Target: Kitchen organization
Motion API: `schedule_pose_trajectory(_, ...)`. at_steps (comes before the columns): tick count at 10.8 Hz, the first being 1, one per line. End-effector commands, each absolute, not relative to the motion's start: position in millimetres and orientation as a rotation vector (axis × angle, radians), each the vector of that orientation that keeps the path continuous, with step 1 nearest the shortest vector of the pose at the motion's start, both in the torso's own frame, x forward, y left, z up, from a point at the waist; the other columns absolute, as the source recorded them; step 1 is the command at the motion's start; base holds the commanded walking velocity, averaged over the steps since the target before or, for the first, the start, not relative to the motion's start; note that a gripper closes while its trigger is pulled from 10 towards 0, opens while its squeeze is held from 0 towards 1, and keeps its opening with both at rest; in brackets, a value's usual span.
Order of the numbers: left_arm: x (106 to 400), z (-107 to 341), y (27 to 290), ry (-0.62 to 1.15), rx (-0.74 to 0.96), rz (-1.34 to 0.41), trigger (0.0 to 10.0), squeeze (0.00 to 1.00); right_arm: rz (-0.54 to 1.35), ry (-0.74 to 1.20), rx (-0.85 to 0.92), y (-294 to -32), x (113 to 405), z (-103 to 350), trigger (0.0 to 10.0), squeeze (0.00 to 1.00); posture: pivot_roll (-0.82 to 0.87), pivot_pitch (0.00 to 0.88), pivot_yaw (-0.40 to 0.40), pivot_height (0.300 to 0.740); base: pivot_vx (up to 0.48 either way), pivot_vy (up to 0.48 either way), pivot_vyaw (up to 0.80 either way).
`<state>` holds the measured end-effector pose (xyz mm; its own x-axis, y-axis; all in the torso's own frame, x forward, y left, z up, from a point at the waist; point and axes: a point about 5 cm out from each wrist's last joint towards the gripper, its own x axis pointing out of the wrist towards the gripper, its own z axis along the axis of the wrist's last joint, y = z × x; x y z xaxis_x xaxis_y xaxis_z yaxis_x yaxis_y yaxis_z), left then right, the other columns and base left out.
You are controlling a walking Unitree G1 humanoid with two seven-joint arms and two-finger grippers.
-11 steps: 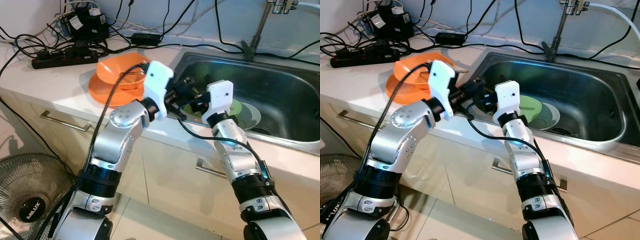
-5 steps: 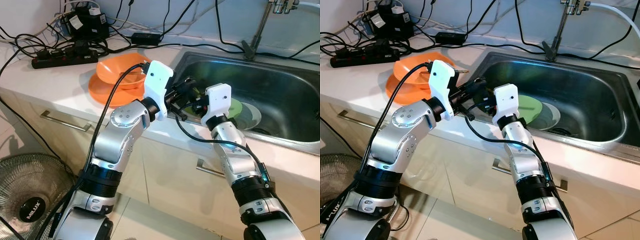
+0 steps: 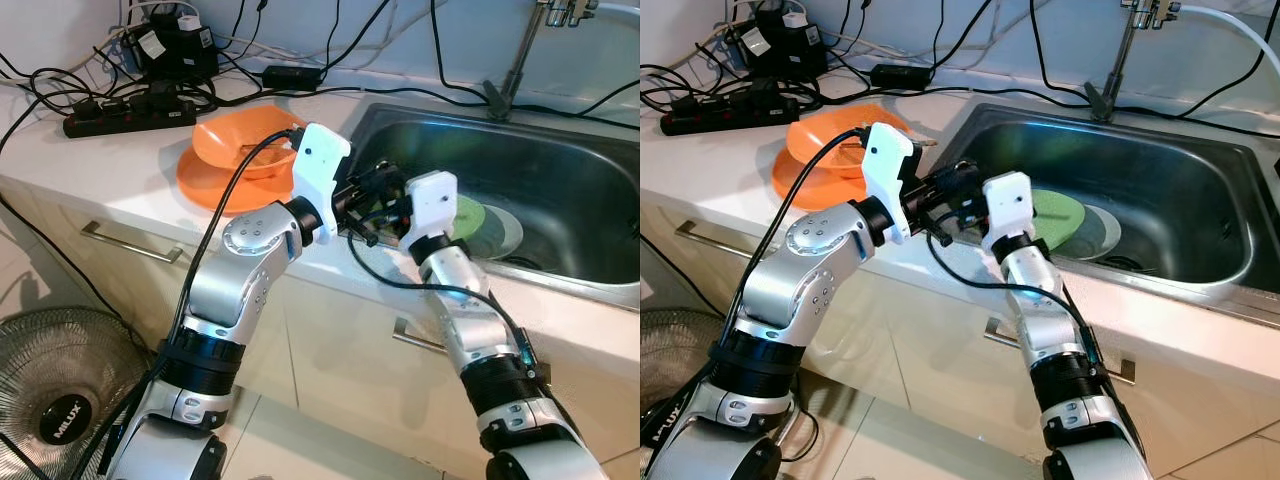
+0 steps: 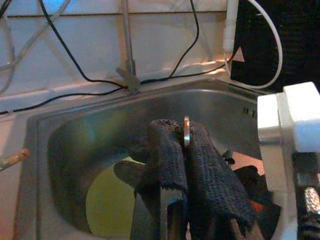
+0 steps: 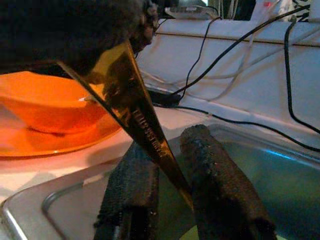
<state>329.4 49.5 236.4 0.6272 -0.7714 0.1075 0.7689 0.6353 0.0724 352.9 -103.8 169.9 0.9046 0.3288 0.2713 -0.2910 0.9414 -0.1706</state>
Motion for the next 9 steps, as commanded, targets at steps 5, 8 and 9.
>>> schedule_pose_trajectory(5, 330.5, 236.5, 50.8, -0.136, 0.025, -0.866, 10.0, 0.00, 0.309, -0.338, -0.118, -106.0, 353.2, 176.8, 0.0, 0.00, 0.20, 0.035, 0.057, 0.740, 0.000, 0.000, 0.00)
schedule_pose_trajectory(8, 331.8, 239.6, 52.5, -0.157, 0.004, -0.860, 10.0, 1.00, 0.299, -0.341, -0.120, -107.6, 354.4, 178.0, 0.0, 0.00, 0.20, 0.033, 0.054, 0.740, 0.000, 0.000, 0.00)
schedule_pose_trajectory(9, 332.7, 241.4, 54.2, -0.168, 0.004, -0.847, 10.0, 1.00, 0.289, -0.337, -0.123, -109.8, 355.4, 177.8, 0.0, 0.00, 0.20, 0.033, 0.054, 0.740, 0.000, 0.000, 0.00)
